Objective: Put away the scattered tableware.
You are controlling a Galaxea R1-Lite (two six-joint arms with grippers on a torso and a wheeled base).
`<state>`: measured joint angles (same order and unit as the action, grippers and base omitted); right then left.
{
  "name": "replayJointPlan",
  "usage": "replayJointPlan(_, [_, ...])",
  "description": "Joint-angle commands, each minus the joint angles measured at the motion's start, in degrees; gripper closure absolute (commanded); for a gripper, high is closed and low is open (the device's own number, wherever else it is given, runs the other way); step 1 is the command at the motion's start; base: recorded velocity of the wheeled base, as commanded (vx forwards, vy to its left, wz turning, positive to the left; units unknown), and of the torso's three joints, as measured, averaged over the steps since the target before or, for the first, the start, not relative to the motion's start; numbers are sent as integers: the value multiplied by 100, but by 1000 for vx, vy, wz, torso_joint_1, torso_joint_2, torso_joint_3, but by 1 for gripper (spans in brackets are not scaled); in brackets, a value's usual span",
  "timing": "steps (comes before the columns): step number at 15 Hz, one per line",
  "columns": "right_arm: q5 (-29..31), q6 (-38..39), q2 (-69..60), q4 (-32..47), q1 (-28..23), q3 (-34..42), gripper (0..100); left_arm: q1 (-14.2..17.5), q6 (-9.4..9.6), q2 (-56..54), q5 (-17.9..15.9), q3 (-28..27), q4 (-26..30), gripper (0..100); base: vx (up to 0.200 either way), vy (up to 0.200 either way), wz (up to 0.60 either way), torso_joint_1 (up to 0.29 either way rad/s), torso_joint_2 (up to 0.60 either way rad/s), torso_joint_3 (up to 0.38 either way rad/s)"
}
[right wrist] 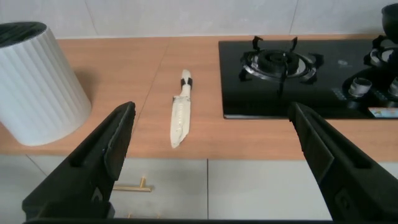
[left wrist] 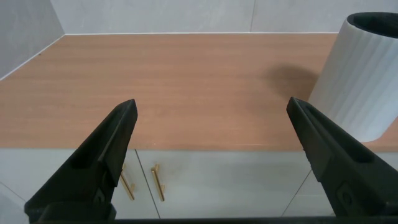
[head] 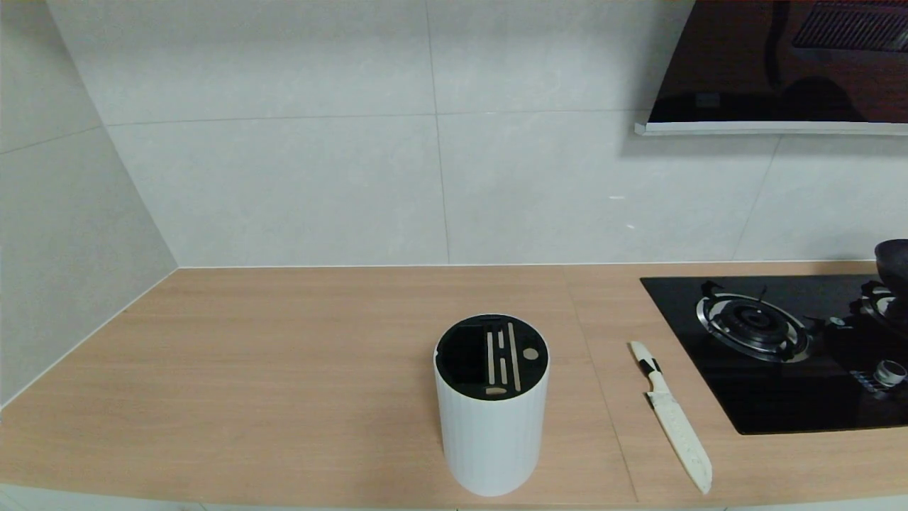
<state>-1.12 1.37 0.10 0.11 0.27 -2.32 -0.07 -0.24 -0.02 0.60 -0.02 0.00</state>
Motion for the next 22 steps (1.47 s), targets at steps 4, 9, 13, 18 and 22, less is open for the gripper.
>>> replayJointPlan(4, [-459, 83, 1783, -72, 52, -1078, 0, -1, -2, 2, 2, 2, 0, 0, 0, 0, 0, 0, 0, 0])
replayJointPlan(9, [-600, 66, 3980, -116, 668, -1693, 0, -1, -2, 2, 2, 2, 0, 0, 0, 0, 0, 0, 0, 0])
replayJointPlan(13, [-521, 83, 5369, -433, 1133, -2080, 0, -1, -2, 2, 2, 2, 0, 0, 0, 0, 0, 0, 0, 0])
replayJointPlan(18, [-503, 66, 7496, -2199, 1151, -2326, 0, -1, -2, 2, 2, 2, 0, 0, 0, 0, 0, 0, 0, 0])
replayJointPlan(22, [-486, 30, 8480, -2656, 1177, -2440, 0, -1, -2, 2, 2, 2, 0, 0, 0, 0, 0, 0, 0, 0])
